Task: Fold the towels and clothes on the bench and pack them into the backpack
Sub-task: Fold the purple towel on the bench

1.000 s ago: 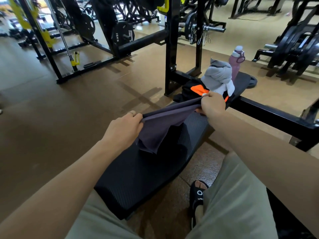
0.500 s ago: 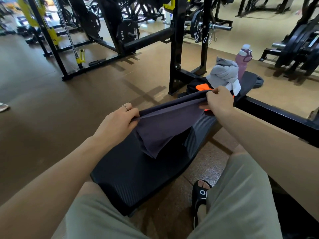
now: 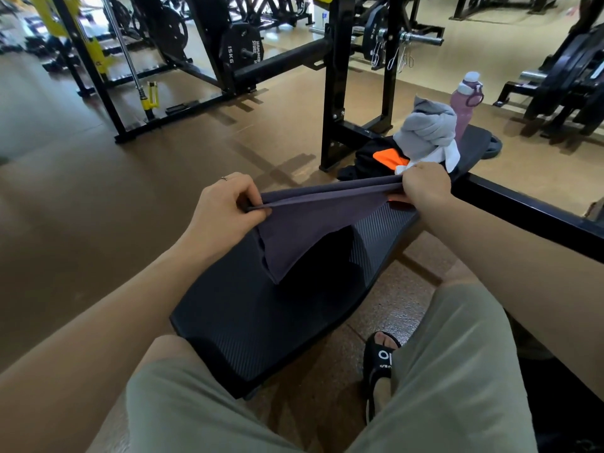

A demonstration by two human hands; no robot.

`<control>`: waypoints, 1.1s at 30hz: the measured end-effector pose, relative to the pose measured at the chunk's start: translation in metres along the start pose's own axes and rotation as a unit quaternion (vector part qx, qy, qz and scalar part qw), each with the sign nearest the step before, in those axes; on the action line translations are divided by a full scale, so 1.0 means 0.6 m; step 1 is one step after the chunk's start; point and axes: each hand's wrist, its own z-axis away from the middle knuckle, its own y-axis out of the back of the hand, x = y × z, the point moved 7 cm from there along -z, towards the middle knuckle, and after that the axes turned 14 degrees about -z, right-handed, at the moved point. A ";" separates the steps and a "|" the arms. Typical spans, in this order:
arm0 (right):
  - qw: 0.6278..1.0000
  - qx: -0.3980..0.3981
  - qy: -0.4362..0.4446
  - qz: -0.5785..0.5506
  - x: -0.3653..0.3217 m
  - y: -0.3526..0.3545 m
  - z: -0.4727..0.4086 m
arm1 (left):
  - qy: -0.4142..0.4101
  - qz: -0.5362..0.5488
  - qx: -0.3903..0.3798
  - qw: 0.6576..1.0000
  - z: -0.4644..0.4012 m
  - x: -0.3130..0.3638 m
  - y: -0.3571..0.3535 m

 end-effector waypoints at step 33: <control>0.917 -0.287 0.271 0.054 -0.040 -0.179 0.239 | -0.017 0.083 0.014 0.996 0.021 0.074 -0.005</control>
